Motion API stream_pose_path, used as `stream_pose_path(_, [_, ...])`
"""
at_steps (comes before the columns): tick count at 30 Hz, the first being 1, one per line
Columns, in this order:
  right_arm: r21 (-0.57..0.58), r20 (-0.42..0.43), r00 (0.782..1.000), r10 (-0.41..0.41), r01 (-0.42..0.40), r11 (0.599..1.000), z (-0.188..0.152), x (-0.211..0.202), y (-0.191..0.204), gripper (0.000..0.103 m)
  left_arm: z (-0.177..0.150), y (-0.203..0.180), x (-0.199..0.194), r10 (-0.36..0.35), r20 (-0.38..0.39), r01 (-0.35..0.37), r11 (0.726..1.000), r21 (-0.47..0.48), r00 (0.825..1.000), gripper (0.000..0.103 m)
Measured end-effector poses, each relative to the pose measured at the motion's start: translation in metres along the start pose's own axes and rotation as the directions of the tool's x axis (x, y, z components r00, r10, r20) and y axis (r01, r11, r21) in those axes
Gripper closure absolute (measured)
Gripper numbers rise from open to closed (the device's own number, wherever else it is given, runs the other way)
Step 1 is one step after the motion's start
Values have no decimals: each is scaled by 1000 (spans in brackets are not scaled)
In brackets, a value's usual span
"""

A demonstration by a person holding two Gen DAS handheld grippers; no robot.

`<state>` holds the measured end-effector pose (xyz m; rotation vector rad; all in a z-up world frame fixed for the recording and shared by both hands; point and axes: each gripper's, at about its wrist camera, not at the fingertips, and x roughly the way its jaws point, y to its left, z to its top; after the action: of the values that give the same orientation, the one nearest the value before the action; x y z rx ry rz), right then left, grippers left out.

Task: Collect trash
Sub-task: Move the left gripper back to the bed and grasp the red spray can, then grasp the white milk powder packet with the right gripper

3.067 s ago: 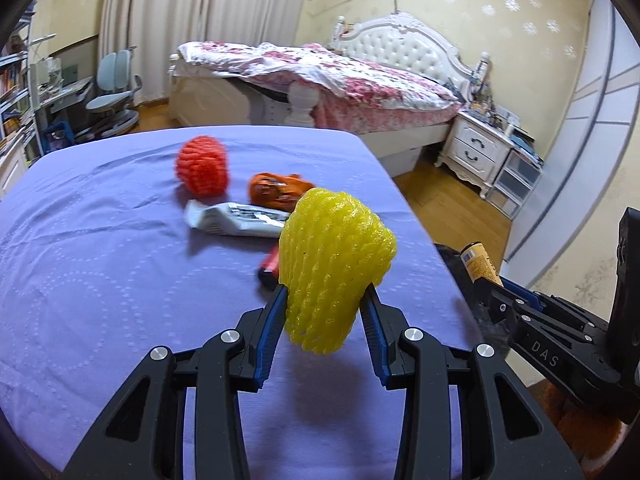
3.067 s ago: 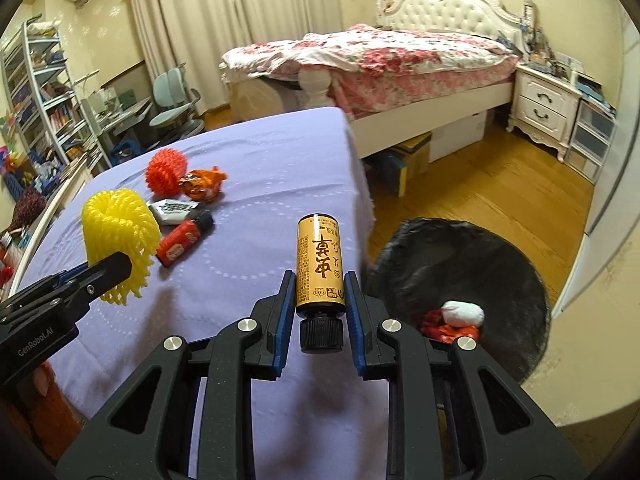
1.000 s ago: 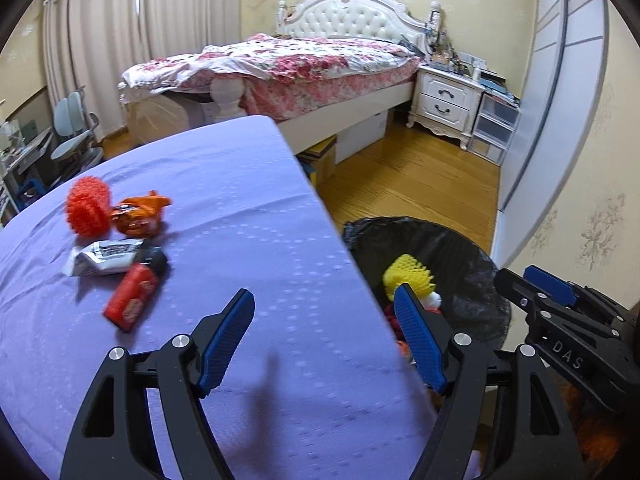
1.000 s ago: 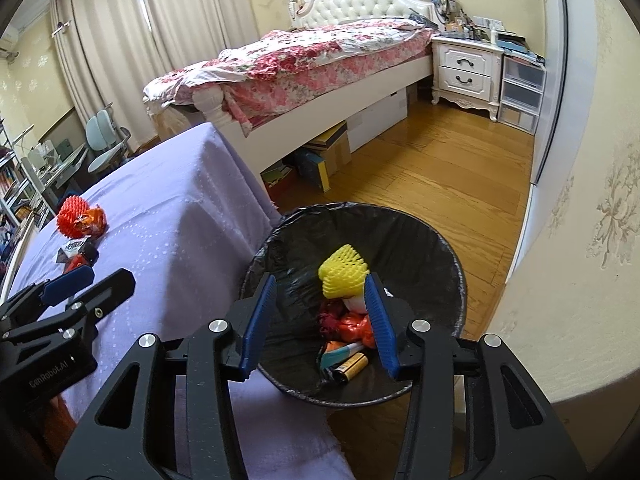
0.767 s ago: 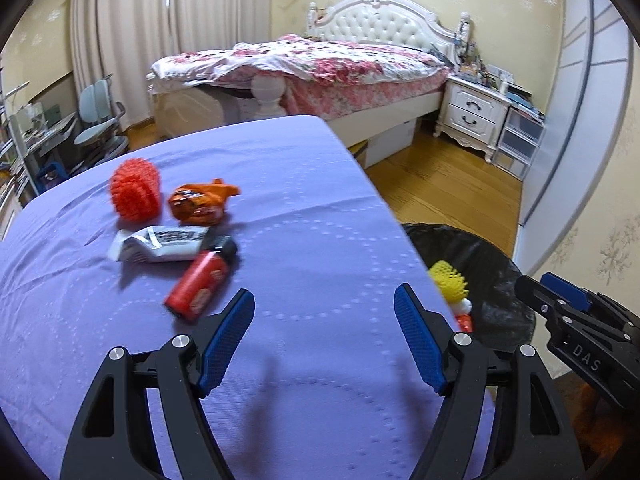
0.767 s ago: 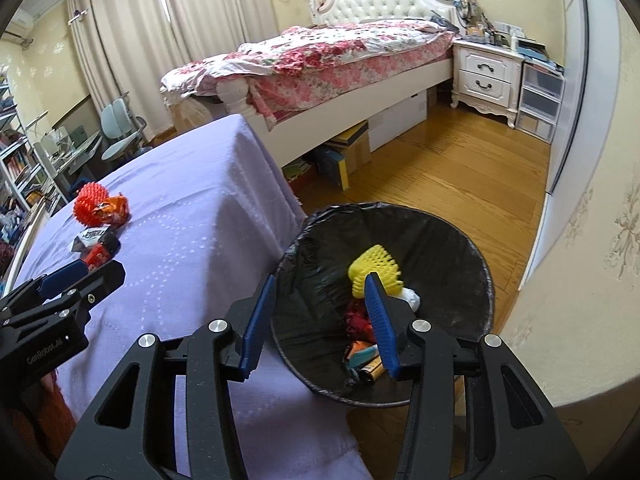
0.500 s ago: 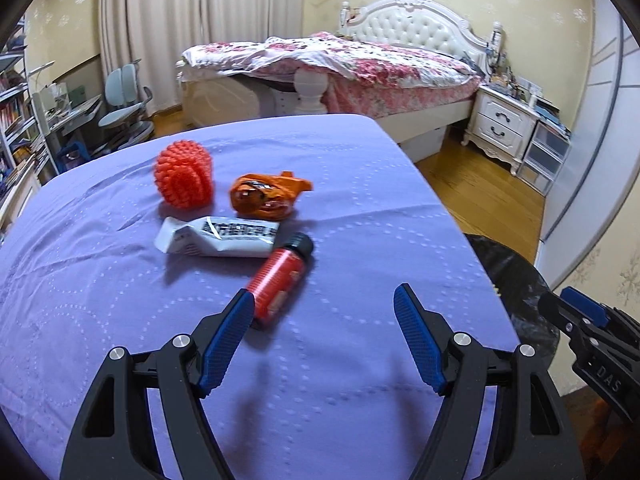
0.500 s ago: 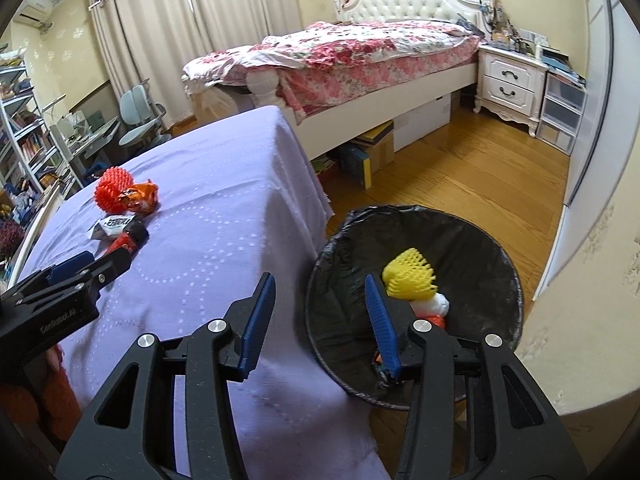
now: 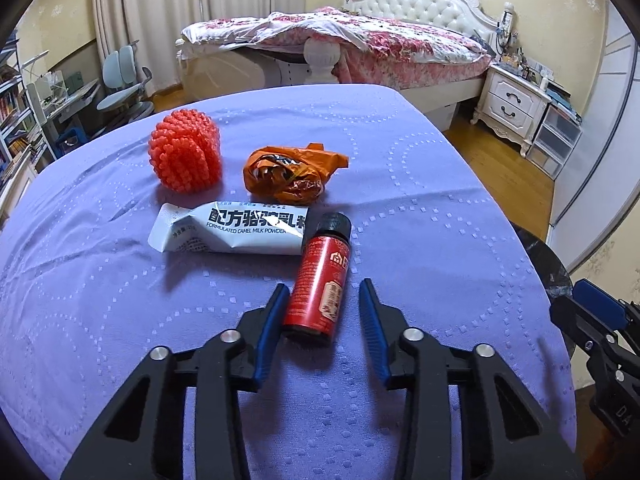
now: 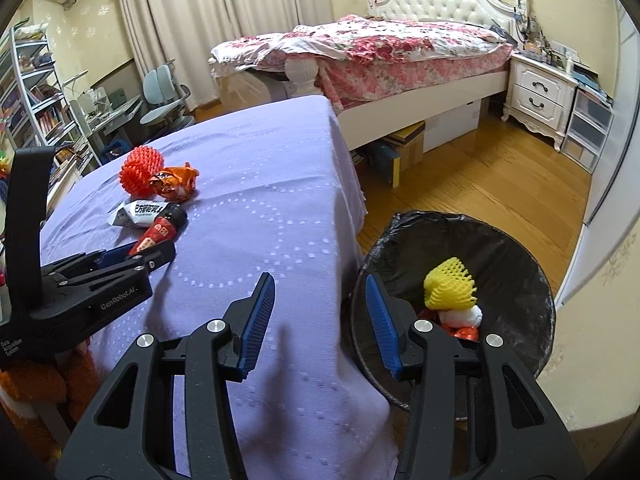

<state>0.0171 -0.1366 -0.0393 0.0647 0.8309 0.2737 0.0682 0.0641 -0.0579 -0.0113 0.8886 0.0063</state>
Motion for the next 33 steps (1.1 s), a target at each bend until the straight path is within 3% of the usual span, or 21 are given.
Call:
stream_pose_path(2, [-9,-3,1000,5,-5,1000,1,1,5,57,-2,-1,-2,-2,5,2,1000,13,1000,75])
stream_pose_path(11, [-73,-29,999,37,-39,997,3,10,35,57,-24,16,-20,-15,18,15,1000,7,1000,75])
stream_pose_path(33, [-247,-119,984,133,-159,956,15,60,138,57,-36,127,-32,133,5,-130,975,-183,991,75])
